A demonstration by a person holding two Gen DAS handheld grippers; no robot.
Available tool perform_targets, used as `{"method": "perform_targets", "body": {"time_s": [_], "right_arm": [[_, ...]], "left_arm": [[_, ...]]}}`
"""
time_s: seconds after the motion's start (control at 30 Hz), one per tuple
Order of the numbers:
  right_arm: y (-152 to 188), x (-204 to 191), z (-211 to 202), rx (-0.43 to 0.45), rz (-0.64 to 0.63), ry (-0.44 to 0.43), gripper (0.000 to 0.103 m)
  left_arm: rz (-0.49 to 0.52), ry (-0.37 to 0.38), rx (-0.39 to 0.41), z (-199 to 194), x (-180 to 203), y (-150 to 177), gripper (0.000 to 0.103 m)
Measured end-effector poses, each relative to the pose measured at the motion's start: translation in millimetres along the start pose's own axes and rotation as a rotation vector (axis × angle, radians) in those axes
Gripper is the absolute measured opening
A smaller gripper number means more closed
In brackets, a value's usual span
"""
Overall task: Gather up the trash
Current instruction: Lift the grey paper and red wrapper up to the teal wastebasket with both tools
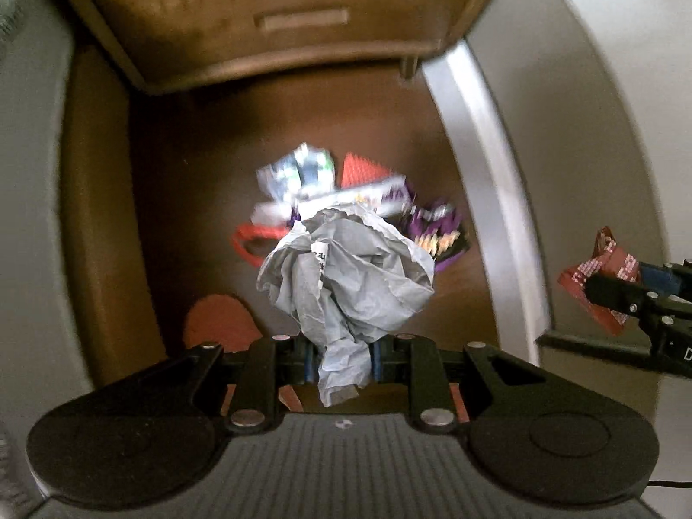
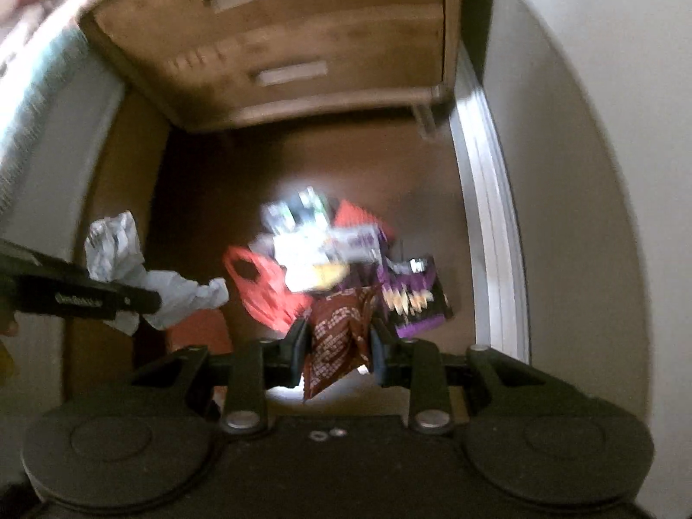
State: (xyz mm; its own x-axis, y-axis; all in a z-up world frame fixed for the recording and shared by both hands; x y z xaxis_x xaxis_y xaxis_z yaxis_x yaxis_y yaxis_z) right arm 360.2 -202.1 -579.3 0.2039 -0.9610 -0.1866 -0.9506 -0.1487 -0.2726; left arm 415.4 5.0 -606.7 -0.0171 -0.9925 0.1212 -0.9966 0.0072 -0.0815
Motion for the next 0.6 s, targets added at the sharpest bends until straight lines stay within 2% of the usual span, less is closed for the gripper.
{"method": "perform_targets", "body": {"time_s": [0.17, 0.37, 0.6], "right_arm": [[-60.0, -20.1, -79.7, 0.105, -0.036, -0.012, 0.029], [-142.0, -44.3, -166.8, 0.237, -0.084, -0.031, 0.029], [-238.3, -82.3, -253.5, 0.390, -0.182, -0.025, 0.029]], "left_arm": [[-0.014, -0.006, 0.096, -92.6, 5.4, -32.6, 0.022], [-0.025, 0.020, 0.230, -205.9, 2.8, -83.0, 0.022], [0.003, 0.054, 0.369, -312.9, -6.5, -152.1, 0.022]]}}
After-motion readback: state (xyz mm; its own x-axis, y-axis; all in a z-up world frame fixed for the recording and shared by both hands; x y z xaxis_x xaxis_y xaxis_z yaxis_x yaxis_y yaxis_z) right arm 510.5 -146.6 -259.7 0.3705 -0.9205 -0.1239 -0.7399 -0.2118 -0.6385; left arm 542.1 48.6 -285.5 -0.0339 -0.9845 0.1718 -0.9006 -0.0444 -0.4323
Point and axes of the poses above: each gripper's, at about its wrist camera, not at the fingertips, and z roughly the way its jaws point, x to its right, y to its underside, the point moved 7 cm from there along z, roughly the way its jaws point, and after that the axes turned 6 degrees about -z, right-handed, at the moved point
